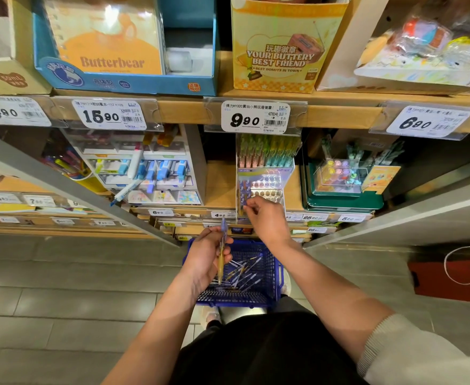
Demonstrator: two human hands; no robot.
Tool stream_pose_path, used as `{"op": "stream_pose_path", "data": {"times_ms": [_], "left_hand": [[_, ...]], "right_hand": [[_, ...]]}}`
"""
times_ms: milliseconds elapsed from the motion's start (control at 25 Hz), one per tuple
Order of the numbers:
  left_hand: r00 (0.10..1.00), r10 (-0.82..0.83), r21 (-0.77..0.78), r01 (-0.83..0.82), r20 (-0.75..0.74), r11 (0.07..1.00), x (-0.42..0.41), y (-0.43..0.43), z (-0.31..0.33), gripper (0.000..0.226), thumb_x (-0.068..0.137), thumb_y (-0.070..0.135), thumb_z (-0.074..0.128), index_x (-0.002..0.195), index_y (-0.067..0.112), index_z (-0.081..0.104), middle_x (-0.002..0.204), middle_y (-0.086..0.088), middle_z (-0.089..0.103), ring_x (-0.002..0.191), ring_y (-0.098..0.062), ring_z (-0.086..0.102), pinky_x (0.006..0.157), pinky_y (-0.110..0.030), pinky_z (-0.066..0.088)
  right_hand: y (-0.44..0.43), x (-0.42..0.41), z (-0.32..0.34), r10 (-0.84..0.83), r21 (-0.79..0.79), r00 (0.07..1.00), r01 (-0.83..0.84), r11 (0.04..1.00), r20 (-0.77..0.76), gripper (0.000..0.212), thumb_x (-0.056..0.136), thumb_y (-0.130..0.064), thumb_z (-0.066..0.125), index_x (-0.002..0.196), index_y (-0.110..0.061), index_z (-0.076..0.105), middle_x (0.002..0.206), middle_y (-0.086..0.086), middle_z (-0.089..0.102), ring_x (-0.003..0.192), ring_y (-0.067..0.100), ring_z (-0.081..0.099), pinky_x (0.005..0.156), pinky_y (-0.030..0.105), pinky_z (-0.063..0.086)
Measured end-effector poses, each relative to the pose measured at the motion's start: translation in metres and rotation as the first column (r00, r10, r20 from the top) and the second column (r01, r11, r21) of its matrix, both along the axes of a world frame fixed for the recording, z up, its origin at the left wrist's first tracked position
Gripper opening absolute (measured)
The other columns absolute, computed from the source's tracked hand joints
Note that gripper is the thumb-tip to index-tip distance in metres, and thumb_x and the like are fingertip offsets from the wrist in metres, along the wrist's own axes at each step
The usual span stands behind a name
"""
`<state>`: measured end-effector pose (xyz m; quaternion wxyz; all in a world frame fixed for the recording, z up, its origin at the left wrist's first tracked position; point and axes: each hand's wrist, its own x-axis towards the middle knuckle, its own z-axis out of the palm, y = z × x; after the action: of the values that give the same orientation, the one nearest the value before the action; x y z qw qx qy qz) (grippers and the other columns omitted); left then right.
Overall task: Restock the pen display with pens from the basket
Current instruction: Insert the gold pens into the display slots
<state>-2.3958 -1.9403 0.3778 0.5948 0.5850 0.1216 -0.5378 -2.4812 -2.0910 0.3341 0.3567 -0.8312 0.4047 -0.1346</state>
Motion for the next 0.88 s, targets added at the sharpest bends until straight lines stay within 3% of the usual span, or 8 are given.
{"op": "stream_pose_path", "data": {"times_ms": [200, 400, 480, 600, 720, 880], "left_hand": [[1.000, -0.017, -0.016, 0.017, 0.020, 1.000, 0.000, 0.000, 0.001, 0.012, 0.104, 0.004, 0.045, 0.106, 0.010, 0.056, 0.079, -0.012, 0.067, 0.055, -0.018, 0.053, 0.049, -0.026, 0.051], [0.987, -0.120, -0.005, 0.121, 0.104, 0.993, -0.004, 0.002, -0.003, 0.008, 0.104, 0.015, 0.055, 0.109, 0.014, 0.061, 0.109, -0.010, 0.076, 0.073, -0.016, 0.065, 0.067, -0.027, 0.056], [0.983, -0.134, -0.003, 0.136, 0.121, 0.991, -0.006, 0.000, -0.007, 0.008, 0.103, 0.017, 0.058, 0.110, 0.016, 0.063, 0.109, -0.007, 0.077, 0.075, -0.014, 0.067, 0.069, -0.026, 0.056], [0.977, -0.154, 0.003, 0.156, 0.146, 0.988, -0.011, -0.006, -0.012, 0.012, 0.101, 0.017, 0.061, 0.112, 0.016, 0.066, 0.106, -0.006, 0.075, 0.077, -0.014, 0.068, 0.070, -0.026, 0.056], [0.968, -0.184, 0.005, 0.186, 0.169, 0.982, -0.015, -0.012, -0.014, 0.016, 0.100, 0.020, 0.063, 0.113, 0.014, 0.068, 0.104, -0.005, 0.076, 0.078, -0.012, 0.069, 0.067, -0.024, 0.055], [0.959, -0.210, -0.003, 0.214, 0.188, 0.977, -0.016, -0.018, -0.015, 0.009, 0.100, 0.021, 0.063, 0.106, 0.018, 0.069, 0.097, -0.001, 0.078, 0.081, -0.013, 0.070, 0.071, -0.025, 0.056]], "right_hand": [[-0.003, 0.005, -0.006, 0.000, 0.034, 0.986, 0.006, 0.999, -0.168, 0.017, 0.097, -0.023, 0.065, 0.109, -0.013, 0.073, 0.095, 0.003, 0.076, 0.077, 0.014, 0.069, 0.077, 0.027, 0.058], [-0.005, -0.002, 0.002, -0.022, 0.184, 0.973, 0.065, 0.981, -0.229, 0.013, 0.096, -0.025, 0.068, 0.102, -0.014, 0.074, 0.095, 0.000, 0.075, 0.083, 0.013, 0.069, 0.083, 0.026, 0.056], [-0.001, -0.011, 0.010, -0.040, 0.358, 0.991, 0.084, 0.930, -0.129, 0.016, 0.097, -0.029, 0.066, 0.093, -0.016, 0.074, 0.083, -0.006, 0.074, 0.074, 0.009, 0.068, 0.077, 0.025, 0.055], [0.008, -0.022, 0.030, -0.060, 0.693, 0.996, -0.002, 0.721, 0.065, 0.020, 0.096, -0.039, 0.065, 0.095, -0.020, 0.073, 0.082, -0.009, 0.075, 0.072, 0.006, 0.071, 0.071, 0.020, 0.057], [0.012, -0.025, 0.036, -0.029, 0.683, 0.997, -0.027, 0.730, 0.071, 0.012, 0.091, -0.026, 0.074, 0.103, -0.026, 0.069, 0.098, -0.007, 0.073, 0.073, 0.004, 0.071, 0.073, 0.016, 0.056], [-0.001, -0.029, 0.044, -0.225, 0.691, 0.967, 0.082, 0.718, 0.120, 0.029, 0.089, -0.014, 0.076, 0.116, -0.004, 0.070, 0.098, 0.004, 0.075, 0.076, 0.012, 0.074, 0.075, 0.021, 0.060]]}}
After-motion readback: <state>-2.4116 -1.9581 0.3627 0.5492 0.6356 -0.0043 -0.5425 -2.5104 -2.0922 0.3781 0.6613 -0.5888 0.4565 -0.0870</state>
